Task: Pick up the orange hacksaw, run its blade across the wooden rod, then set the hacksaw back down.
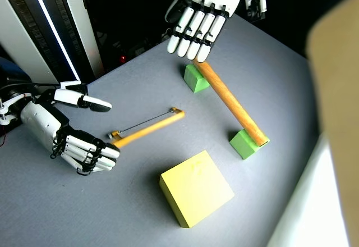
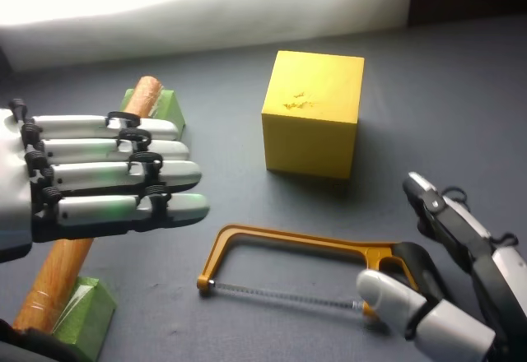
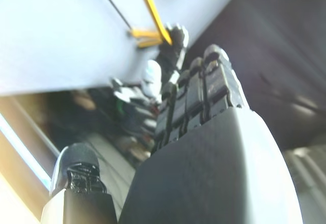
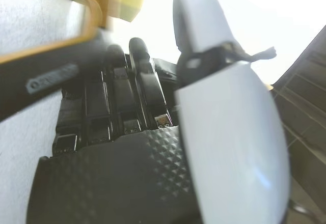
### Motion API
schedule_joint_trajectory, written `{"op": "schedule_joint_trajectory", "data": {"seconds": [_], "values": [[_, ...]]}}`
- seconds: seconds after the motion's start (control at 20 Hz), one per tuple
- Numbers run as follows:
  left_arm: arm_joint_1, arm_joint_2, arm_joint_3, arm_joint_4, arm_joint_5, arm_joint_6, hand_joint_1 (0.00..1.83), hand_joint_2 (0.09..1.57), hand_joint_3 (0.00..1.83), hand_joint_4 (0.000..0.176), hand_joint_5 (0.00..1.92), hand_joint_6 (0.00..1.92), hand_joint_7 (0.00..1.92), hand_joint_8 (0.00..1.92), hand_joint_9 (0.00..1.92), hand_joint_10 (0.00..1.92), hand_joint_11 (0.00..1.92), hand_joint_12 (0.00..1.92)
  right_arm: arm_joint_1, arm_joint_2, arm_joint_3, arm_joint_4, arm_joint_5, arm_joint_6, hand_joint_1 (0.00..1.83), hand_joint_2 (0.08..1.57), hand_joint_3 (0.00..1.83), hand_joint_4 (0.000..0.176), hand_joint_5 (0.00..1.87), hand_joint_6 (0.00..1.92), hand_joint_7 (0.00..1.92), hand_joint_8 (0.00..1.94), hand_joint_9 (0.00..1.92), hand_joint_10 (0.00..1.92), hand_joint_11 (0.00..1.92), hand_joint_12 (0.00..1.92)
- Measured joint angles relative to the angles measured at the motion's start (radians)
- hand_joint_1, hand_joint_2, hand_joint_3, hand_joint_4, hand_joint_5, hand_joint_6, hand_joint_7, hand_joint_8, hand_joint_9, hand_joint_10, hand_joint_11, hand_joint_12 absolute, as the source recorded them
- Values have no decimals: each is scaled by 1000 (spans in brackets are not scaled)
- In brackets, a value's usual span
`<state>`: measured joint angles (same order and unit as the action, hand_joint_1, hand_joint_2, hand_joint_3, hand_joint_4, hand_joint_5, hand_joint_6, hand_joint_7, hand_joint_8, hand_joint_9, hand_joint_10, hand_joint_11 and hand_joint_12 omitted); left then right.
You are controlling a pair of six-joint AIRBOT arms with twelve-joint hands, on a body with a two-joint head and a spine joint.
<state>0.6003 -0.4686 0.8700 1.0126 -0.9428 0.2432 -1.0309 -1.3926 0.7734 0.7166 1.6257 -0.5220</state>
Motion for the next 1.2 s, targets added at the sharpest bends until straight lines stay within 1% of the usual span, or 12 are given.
{"op": "schedule_joint_trajectory", "data": {"seconds": [0.2, 0.45, 0.5, 0.6, 0.7, 0.75, 0.8, 0.85, 0.9, 0.95, 1.05, 1.2], "values": [[17, 12, -4, -29, -23, 0, 165, 1138, 1, 0, 64, 6, 21, 0, 25, 7, 16, 8, 66, 74, 0, -66, -19, -22, 635, 898, 0, 0, 104, 5, 74, 4, 43, 5, 0, 310], [3, 11, 17, -34, -60, -2, 62, 1162, 9, 0, 60, 2, 24, 6, 39, 8, 49, 32, 134, 192, 0, -206, -159, -44, 552, 889, 0, 0, 104, 2, 100, 5, 55, 6, 0, 395], [3, 11, 16, -34, -62, -4, 112, 1152, 2, 0, 106, 7, 65, 5, 74, 5, 9, 221, 159, 217, 0, -241, -204, -47, 523, 901, 1, 0, 116, 4, 132, 7, 76, 9, 0, 431], [6, 11, 13, -41, -78, -4, 129, 1144, 0, 9, 144, 8, 111, 7, 113, 9, 0, 386, 225, 262, 24, -372, -320, -56, 548, 922, 5, 0, 286, 19, 360, 18, 308, 47, 0, 1014], [10, 11, 13, -49, -84, -5, 231, 1164, 2, 17, 218, 11, 186, 7, 247, 29, 0, 915, 306, 294, 63, -560, -455, -42, 594, 965, 3, 0, 563, 34, 664, 49, 643, 166, 172, 1384], [15, 11, 13, -53, -85, -5, 276, 1173, 2, 8, 270, 20, 226, 12, 305, 41, 0, 1040, 339, 302, 78, -629, -507, -27, 584, 992, 0, 0, 650, 7, 743, 29, 681, 350, 318, 1441], [15, 11, 13, -48, -84, -5, 382, 1176, 1, 0, 449, 54, 347, 23, 436, 78, 59, 1142, 384, 311, 103, -741, -577, -14, 559, 1022, 1, 0, 782, 32, 869, 96, 690, 856, 475, 1608], [15, 11, 13, -52, -88, -5, 495, 1175, 1, 0, 636, 152, 568, 119, 582, 276, 213, 1203, 417, 321, 119, -824, -626, 0, 571, 1043, 0, 0, 894, 199, 834, 644, 703, 1294, 664, 1767], [14, 11, 13, -54, -93, -5, 510, 1237, 0, 0, 705, 566, 677, 444, 561, 894, 333, 1384, 455, 333, 140, -920, -665, 2, 563, 1076, 2, 0, 784, 793, 805, 1333, 838, 1707, 883, 1890], [14, 11, 14, -52, -97, -5, 496, 1259, 0, 0, 653, 1015, 641, 917, 579, 1227, 416, 1505, 503, 347, 171, -1039, -689, 24, 547, 1092, 2, 0, 671, 1259, 841, 1628, 954, 1870, 1021, 1915], [16, 11, 15, -51, -99, -5, 485, 1287, 1, 0, 709, 1472, 810, 1398, 747, 1610, 575, 1850, 563, 363, 214, -1163, -693, 60, 481, 1113, 2, 0, 715, 1615, 875, 1921, 1114, 1919, 1214, 1921], [20, 12, 23, -53, -114, -8, 464, 1302, 2, 0, 826, 1851, 865, 1904, 890, 1916, 856, 1920, 611, 377, 266, -1323, -667, 146, 393, 1212, 12, 0, 927, 1914, 1057, 1941, 1268, 1921, 1410, 1921]]}}
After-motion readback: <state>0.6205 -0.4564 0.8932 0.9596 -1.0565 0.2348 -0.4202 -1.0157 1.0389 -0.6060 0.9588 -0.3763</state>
